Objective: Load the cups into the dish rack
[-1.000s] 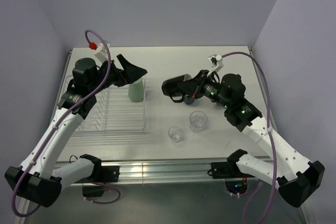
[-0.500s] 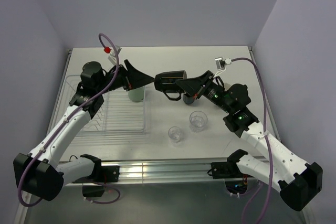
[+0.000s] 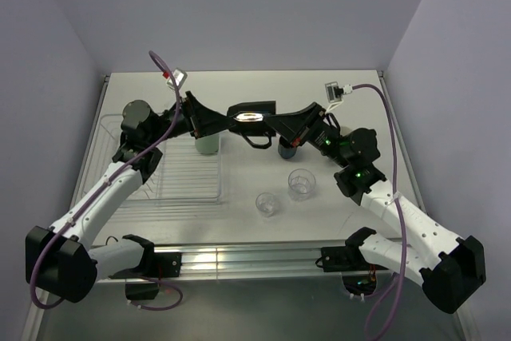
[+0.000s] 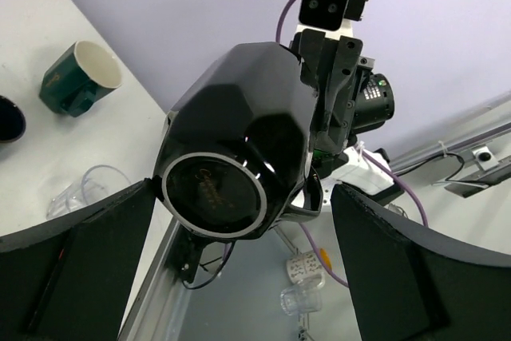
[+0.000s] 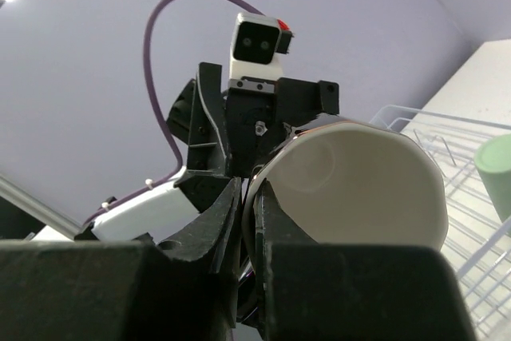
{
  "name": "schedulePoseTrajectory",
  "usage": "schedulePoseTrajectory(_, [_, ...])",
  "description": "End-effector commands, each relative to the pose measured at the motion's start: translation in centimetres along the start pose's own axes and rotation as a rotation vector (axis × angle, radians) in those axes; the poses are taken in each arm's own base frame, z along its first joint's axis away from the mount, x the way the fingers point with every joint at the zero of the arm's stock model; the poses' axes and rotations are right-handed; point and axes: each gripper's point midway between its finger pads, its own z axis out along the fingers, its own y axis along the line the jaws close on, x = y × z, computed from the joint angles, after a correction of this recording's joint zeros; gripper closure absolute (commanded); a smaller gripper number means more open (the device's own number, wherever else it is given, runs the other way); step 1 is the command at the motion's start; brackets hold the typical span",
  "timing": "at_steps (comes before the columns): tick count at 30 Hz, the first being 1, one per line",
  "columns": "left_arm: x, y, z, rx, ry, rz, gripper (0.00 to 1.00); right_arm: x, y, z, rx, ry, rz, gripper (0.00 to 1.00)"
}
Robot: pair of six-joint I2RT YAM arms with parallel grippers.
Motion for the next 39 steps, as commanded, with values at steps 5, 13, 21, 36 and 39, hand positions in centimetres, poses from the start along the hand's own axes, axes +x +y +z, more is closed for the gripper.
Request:
schedulePoseTrajectory(5, [0.4,-2.3,1.1,0.101,0.012,0.022,0.01,-2.6,5.7,-0.1,-0.21,-0.098,-0.066,1.0])
schedulePoseTrajectory(13, [0.2,-2.5,1.8,0.115,-0.004,0.015,0.01,-1.8,5.5,0.4,-0.211,-0.077,-0.056,1.0])
schedulePoseTrajectory(21, [-0.1,-2.3,2.0,0.115,-0.022,0.008,0.01,-1.0,5.3,0.7,-0.21,-0.061,-0.061,1.0])
schedulePoseTrajectory(36, [1.1,-2.2,1.8,0.154,0.006,-0.023,0.62,-0.1,3.7,1.7,-0.157,-0.049,-0.082,1.0])
schedulePoseTrajectory(39, [1.1,-2.3,1.6,0.153,0.005,-0.023,0.94,-0.1,3.1,1.9,-0.124,-0.052,-0.097,1.0])
